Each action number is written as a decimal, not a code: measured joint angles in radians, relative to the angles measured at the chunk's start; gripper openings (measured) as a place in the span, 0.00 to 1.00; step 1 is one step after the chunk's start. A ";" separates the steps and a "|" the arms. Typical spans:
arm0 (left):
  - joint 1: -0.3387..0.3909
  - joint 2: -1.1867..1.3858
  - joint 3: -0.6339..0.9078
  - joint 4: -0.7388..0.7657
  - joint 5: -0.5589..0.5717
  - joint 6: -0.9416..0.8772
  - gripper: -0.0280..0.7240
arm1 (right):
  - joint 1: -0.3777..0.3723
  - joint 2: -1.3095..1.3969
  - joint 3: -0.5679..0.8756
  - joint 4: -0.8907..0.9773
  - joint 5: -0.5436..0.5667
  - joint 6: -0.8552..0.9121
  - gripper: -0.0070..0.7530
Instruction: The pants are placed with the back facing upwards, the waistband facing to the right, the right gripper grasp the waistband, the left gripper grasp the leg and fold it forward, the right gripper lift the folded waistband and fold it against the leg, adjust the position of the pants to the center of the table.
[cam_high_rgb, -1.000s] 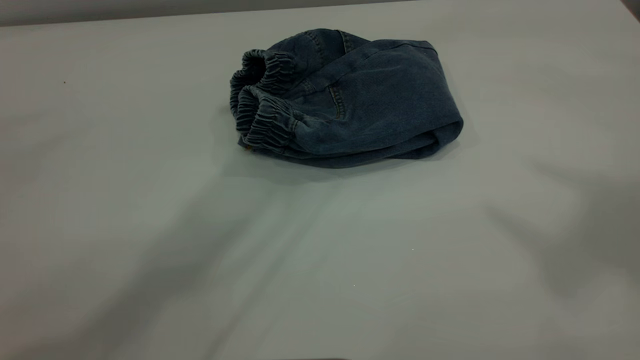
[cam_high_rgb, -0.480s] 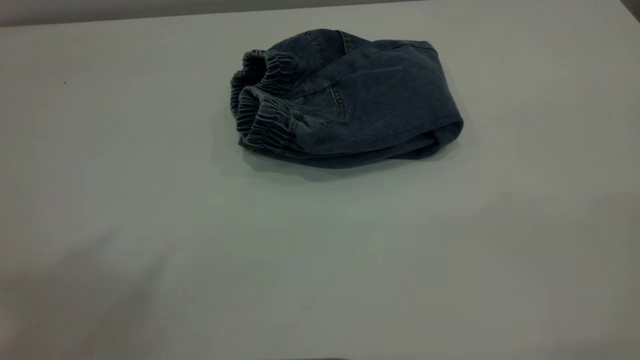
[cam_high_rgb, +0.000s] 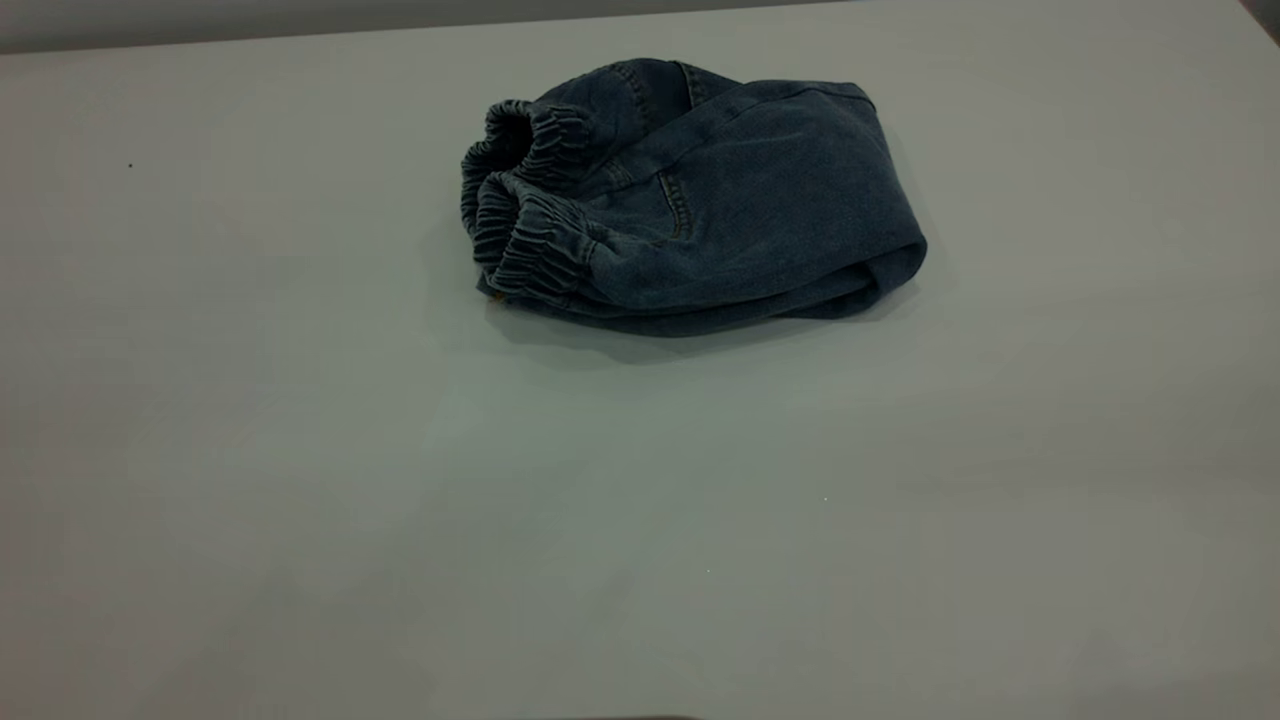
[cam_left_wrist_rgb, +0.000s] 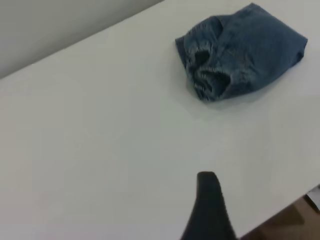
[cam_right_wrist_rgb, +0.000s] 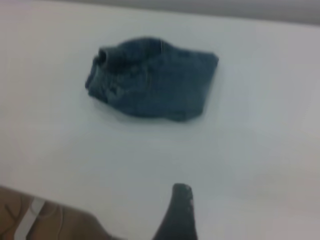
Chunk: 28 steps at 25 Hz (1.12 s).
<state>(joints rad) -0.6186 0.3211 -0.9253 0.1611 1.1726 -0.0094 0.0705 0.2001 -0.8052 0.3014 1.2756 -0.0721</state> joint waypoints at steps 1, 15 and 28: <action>0.000 -0.047 0.038 -0.001 0.000 0.000 0.70 | 0.000 -0.017 0.032 -0.002 0.000 0.000 0.78; 0.000 -0.144 0.363 -0.094 -0.005 0.003 0.70 | 0.000 -0.140 0.330 -0.168 -0.129 -0.029 0.78; 0.000 -0.144 0.435 -0.147 -0.046 0.025 0.70 | 0.000 -0.140 0.330 -0.171 -0.136 -0.029 0.78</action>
<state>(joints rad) -0.6186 0.1767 -0.4904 0.0139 1.1265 0.0157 0.0705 0.0598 -0.4752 0.1302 1.1400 -0.1014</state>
